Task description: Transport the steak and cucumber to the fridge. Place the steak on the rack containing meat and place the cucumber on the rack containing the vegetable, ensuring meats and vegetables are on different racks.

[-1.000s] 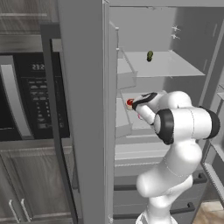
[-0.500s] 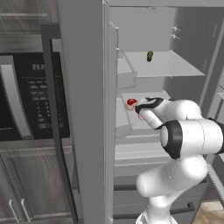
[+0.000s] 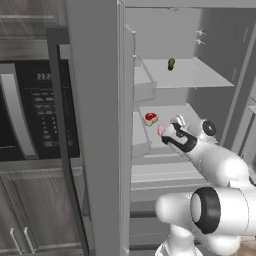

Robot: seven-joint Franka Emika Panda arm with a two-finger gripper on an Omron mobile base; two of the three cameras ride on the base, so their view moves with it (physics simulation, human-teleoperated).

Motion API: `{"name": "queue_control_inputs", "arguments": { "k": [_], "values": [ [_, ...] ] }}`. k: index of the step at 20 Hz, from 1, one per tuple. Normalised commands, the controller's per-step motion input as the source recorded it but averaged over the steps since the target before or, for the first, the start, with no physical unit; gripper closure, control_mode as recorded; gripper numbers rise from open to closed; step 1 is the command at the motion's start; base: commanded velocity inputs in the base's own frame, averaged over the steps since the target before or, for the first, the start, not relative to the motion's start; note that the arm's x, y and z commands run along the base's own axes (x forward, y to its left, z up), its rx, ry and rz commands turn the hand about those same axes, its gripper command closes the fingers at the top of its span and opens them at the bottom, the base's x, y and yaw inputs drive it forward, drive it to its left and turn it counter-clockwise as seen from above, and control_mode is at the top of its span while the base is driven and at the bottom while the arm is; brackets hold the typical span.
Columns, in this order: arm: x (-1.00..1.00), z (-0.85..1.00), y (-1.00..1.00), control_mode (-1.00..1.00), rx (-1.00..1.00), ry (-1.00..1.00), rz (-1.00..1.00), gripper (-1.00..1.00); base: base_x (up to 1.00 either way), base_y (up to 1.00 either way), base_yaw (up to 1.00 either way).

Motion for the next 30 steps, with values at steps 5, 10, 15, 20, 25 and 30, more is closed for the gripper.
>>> {"name": "queue_control_inputs", "arguments": {
  "k": [5, 10, 15, 20, 25, 30],
  "values": [
    [-0.41, 0.98, 0.00, -1.00, 0.03, 0.07, -0.02, -1.00, 0.00, 0.00, 0.00],
    [-0.41, 0.78, 0.00, -1.00, 0.00, 0.25, -0.03, -1.00, 0.00, 0.00, 0.00],
    [-0.62, 0.23, -0.09, -1.00, 0.00, 0.23, 0.00, -1.00, 0.00, 0.00, 0.00],
    [-0.73, 0.16, -0.02, -1.00, 0.00, 0.13, 0.01, -1.00, 0.00, 0.00, 0.00],
    [-0.67, 0.29, 0.00, -1.00, -0.01, 0.03, 0.02, -1.00, 0.00, 0.00, 0.00],
    [-0.48, 0.07, -0.02, -1.00, -0.05, 0.00, 0.18, -1.00, 0.00, 0.00, 0.00]
  ]
}}
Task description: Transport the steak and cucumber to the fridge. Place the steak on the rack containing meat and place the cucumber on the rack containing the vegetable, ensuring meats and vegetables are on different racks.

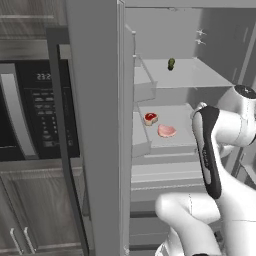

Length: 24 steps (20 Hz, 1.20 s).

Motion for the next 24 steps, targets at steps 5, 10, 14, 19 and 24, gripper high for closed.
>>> {"name": "queue_control_inputs", "arguments": {
  "k": [5, 10, 14, 19, 24],
  "values": [
    [-0.10, 0.00, 0.00, -1.00, -0.13, -0.04, 0.29, -1.00, 0.00, 0.00, 0.00],
    [-0.08, 0.08, 0.00, -1.00, -0.12, -0.04, 0.25, -1.00, 0.00, 0.00, 0.00],
    [-0.12, 0.13, 0.00, -1.00, -0.15, -0.04, 0.17, -1.00, 0.00, 0.00, 0.00],
    [-0.05, 0.15, 0.07, -1.00, -0.19, -0.02, 0.11, -1.00, 0.00, 0.00, 0.00],
    [-0.03, 0.13, 0.00, -1.00, -0.10, -0.02, 0.16, -1.00, 0.00, 0.00, 0.00]
  ]
}}
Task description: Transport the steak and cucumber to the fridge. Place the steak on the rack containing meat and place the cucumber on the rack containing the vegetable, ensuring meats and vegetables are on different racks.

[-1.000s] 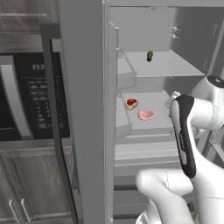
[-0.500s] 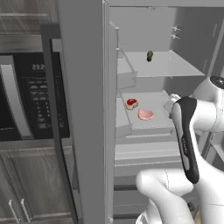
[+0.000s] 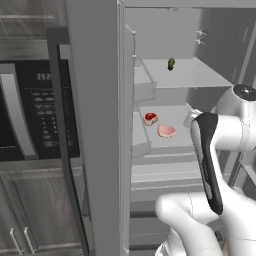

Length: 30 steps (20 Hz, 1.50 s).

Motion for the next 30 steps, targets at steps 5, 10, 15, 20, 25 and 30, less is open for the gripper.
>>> {"name": "queue_control_inputs", "arguments": {
  "k": [5, 10, 15, 20, 25, 30],
  "values": [
    [-0.20, 0.26, 0.00, -1.00, -0.01, -0.05, 0.24, -1.00, 0.00, 0.00, 0.00],
    [-0.45, 0.33, 0.06, -1.00, -0.03, -0.09, 0.22, -1.00, 0.00, 0.00, 0.00],
    [-0.58, 0.40, 0.07, -1.00, -0.12, -0.21, 0.04, -1.00, 0.00, 0.00, 0.00],
    [-0.70, 0.42, 0.00, -1.00, -0.08, -0.24, 0.01, -1.00, 0.00, 0.00, 0.00],
    [-0.49, 0.41, 0.09, -1.00, -0.05, -0.15, 0.04, -1.00, 0.00, 0.00, 0.00],
    [-0.30, 0.44, 0.09, -1.00, -0.03, -0.09, 0.00, -1.00, 0.00, 0.00, 0.00]
  ]
}}
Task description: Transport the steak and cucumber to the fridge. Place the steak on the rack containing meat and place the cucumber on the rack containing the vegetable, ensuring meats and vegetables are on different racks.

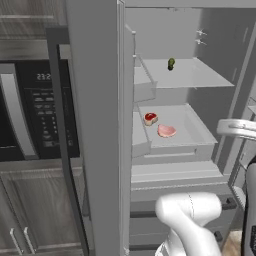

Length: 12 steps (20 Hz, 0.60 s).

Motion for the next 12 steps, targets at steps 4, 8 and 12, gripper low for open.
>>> {"name": "queue_control_inputs", "arguments": {
  "k": [4, 8, 12],
  "values": [
    [-0.11, 0.25, 0.15, -1.00, -0.04, -0.05, 0.00, -1.00, 0.00, 0.00, 0.00],
    [-0.06, 0.13, 0.14, -1.00, -0.04, -0.03, 0.00, -1.00, 0.00, 0.00, 0.00],
    [0.00, 0.00, 0.00, 1.00, 0.00, 0.00, 0.00, -1.00, -0.84, 0.18, 0.00]
  ]
}}
